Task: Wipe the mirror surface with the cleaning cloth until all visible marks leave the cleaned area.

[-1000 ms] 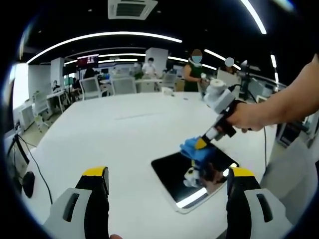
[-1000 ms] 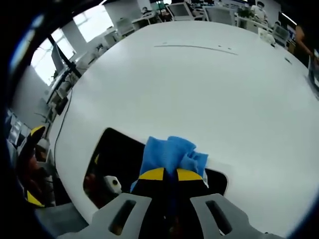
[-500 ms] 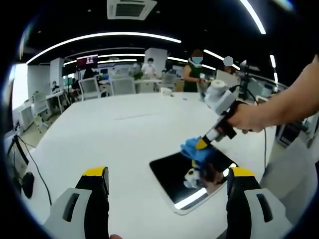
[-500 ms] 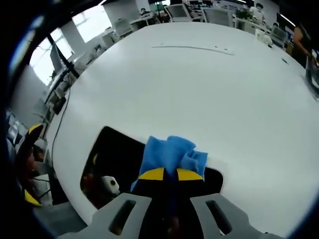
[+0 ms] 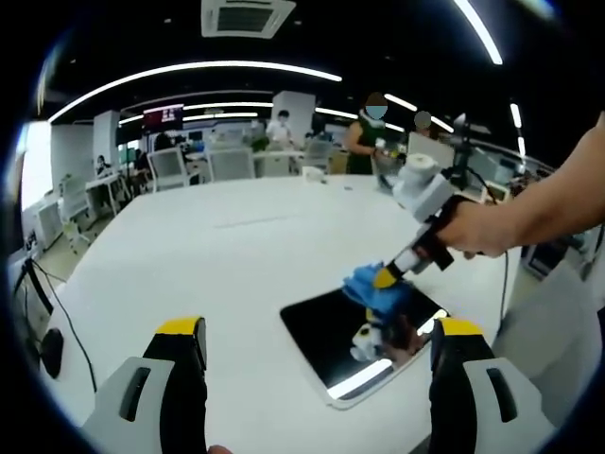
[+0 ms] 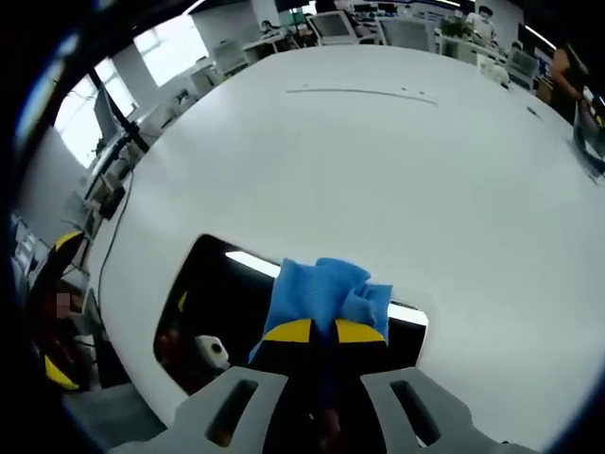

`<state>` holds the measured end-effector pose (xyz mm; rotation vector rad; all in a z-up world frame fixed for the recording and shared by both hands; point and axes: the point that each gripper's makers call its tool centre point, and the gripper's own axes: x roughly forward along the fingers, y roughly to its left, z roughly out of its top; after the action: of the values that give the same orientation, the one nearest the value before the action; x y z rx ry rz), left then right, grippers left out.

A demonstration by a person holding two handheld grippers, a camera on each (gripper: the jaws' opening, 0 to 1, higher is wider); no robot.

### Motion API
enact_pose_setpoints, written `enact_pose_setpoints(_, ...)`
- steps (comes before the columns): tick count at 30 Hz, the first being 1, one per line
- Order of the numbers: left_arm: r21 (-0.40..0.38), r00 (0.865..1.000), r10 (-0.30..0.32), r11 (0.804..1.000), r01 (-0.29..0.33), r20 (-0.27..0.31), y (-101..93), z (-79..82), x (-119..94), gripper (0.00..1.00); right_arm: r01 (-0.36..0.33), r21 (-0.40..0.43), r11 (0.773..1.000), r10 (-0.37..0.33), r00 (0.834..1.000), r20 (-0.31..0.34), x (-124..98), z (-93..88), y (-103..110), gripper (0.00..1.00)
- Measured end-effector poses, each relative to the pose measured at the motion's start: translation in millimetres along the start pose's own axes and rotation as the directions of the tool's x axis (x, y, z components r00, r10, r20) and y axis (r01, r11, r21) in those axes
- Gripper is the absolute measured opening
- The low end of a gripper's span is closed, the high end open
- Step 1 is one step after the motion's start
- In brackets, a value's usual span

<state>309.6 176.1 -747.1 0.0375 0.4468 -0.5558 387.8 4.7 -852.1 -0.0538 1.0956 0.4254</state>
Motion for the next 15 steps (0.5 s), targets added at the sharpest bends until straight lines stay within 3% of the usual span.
enact_pose_setpoints(15, 0.015, 1.000, -0.013, 1.000, 0.013, -0.006, -0.9, -1.5, -2.4, 0.99, -0.001, -0.003, 1.000, 0.001, 1.000, 0.004, -5.7, -12.9, 5.6, 0.02)
